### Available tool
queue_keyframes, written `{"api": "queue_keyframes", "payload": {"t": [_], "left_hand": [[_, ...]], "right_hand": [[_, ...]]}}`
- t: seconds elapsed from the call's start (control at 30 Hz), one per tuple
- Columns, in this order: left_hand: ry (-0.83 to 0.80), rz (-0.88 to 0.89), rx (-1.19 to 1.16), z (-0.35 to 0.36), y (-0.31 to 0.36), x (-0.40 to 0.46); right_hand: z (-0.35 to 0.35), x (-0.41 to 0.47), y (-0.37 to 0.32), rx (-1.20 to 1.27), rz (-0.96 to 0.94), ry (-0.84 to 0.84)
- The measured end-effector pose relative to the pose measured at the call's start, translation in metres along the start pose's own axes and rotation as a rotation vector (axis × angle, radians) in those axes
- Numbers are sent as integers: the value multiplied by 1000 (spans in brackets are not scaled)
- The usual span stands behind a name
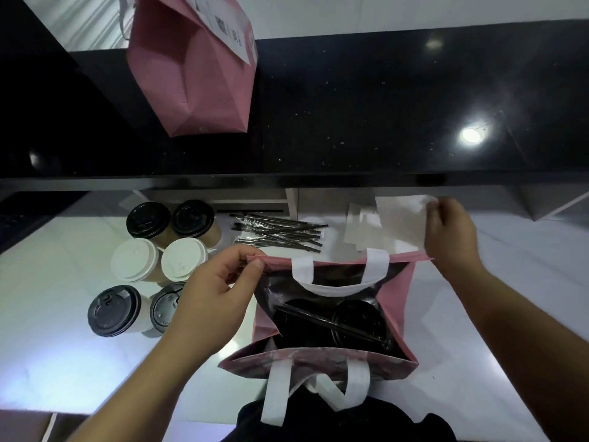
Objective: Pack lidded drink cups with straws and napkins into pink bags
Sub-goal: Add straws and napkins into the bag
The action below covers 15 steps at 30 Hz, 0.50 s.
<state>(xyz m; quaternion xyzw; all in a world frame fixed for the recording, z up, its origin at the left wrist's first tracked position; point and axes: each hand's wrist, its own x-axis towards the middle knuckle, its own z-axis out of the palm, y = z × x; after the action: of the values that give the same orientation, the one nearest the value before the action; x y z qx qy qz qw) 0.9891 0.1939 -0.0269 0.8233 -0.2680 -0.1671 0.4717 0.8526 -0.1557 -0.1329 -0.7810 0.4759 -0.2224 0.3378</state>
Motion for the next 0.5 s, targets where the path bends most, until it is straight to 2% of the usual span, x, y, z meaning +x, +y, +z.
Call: {"api": "queue_keyframes", "payload": {"t": [0.13,0.2,0.33,0.4,0.5], "left_hand": [[7,-10,0,0,-4,2],[2,-6,2,0,-6,5],[31,20,9,3,0,6],[44,8,-18,5,1,8],[56,-13,28,5,-1,16]], "right_hand": [[-39,-36,-28,169,61,8],[-67,-59,-48,248,34,36],[-124,-103,-107,230,-254,75],[-143,-123,-135,134,-419,-10],[-152,-150,-167,-53,-557,-289]]}}
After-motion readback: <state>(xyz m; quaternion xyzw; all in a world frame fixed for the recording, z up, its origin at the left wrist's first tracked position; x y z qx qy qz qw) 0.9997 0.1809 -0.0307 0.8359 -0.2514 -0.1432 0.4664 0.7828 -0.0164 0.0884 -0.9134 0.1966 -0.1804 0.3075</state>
